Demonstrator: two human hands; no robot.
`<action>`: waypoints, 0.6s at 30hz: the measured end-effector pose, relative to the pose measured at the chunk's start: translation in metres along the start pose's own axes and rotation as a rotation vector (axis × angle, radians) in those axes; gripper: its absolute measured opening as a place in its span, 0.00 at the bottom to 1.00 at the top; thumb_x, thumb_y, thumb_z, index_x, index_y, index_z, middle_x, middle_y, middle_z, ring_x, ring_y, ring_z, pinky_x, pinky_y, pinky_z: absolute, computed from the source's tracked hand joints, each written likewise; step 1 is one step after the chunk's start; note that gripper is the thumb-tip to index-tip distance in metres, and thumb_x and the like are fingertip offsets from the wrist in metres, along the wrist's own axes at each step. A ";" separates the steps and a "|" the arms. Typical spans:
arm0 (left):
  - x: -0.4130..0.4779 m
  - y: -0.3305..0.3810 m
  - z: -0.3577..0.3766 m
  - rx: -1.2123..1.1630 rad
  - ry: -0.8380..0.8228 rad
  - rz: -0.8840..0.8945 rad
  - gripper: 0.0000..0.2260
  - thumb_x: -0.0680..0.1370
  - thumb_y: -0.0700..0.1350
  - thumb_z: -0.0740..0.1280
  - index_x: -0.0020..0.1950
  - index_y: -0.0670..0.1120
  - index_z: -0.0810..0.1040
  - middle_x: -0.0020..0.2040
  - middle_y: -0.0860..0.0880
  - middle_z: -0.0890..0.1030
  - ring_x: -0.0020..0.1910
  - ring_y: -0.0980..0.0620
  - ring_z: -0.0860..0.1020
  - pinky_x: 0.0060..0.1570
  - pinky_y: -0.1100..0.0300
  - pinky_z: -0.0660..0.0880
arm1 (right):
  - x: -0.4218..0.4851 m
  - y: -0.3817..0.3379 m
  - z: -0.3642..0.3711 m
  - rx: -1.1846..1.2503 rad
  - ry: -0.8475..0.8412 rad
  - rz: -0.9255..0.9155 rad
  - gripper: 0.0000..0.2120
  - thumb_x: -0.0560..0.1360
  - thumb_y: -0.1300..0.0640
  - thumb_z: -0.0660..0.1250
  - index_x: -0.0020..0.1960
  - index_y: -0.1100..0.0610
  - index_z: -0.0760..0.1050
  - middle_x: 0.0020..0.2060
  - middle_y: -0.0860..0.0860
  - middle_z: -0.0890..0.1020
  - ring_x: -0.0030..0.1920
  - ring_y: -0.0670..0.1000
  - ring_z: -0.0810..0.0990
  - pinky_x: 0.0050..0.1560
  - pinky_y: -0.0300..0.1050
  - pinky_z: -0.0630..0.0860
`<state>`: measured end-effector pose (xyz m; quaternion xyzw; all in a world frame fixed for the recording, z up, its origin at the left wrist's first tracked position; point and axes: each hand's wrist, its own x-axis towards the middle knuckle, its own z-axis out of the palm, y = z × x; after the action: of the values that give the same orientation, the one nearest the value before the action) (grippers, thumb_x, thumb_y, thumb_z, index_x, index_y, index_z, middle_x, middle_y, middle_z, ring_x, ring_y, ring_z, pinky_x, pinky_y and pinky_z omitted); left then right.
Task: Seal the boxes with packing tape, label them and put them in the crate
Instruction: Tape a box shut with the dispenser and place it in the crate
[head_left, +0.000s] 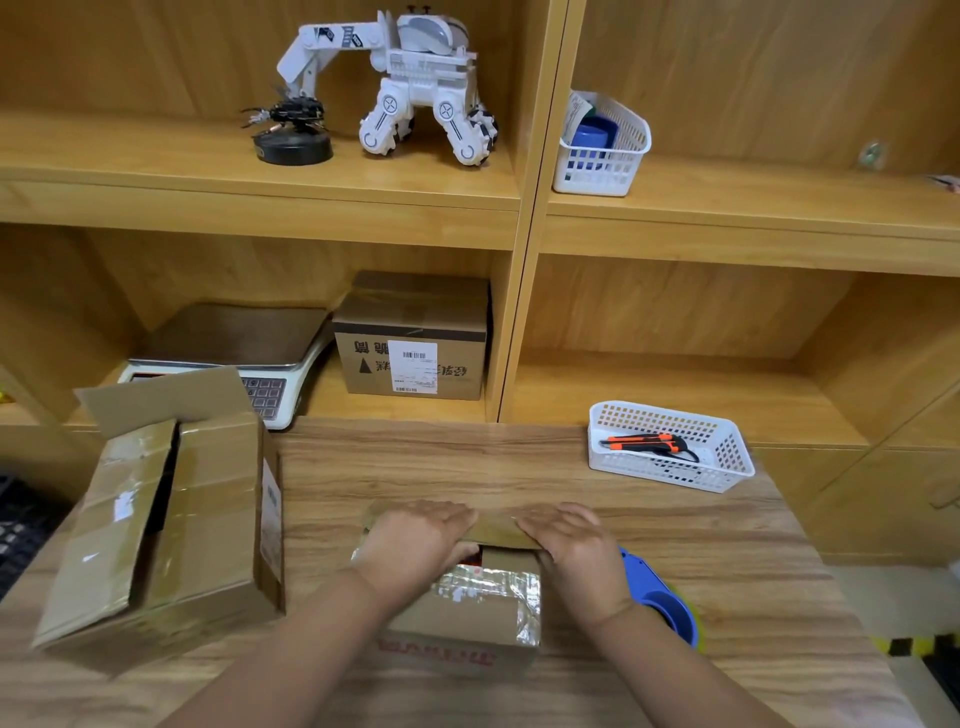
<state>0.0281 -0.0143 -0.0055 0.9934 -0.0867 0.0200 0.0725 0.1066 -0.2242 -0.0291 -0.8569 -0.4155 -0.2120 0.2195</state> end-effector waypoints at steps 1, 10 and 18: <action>-0.004 0.000 -0.003 0.006 -0.032 -0.019 0.29 0.76 0.65 0.44 0.68 0.54 0.71 0.67 0.56 0.74 0.64 0.57 0.73 0.61 0.63 0.71 | -0.005 0.002 -0.001 0.012 -0.007 -0.005 0.18 0.61 0.68 0.66 0.47 0.54 0.84 0.43 0.45 0.85 0.43 0.45 0.83 0.52 0.42 0.76; -0.033 -0.011 0.000 -0.064 -0.119 -0.422 0.37 0.72 0.70 0.41 0.77 0.53 0.50 0.77 0.54 0.51 0.76 0.54 0.44 0.74 0.47 0.47 | -0.058 0.026 -0.007 -0.042 -0.094 0.302 0.14 0.59 0.66 0.67 0.42 0.56 0.84 0.39 0.47 0.85 0.38 0.49 0.83 0.48 0.36 0.70; -0.036 -0.003 0.010 -0.175 0.003 -0.471 0.25 0.80 0.59 0.49 0.75 0.51 0.58 0.75 0.52 0.60 0.76 0.52 0.49 0.72 0.54 0.52 | -0.095 0.038 -0.020 -0.142 -0.433 0.871 0.14 0.74 0.49 0.68 0.54 0.57 0.74 0.52 0.53 0.78 0.55 0.54 0.76 0.51 0.45 0.70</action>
<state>-0.0069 -0.0071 -0.0174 0.9761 0.1460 -0.0035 0.1609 0.0799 -0.3150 -0.0722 -0.9883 -0.0389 0.0545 0.1374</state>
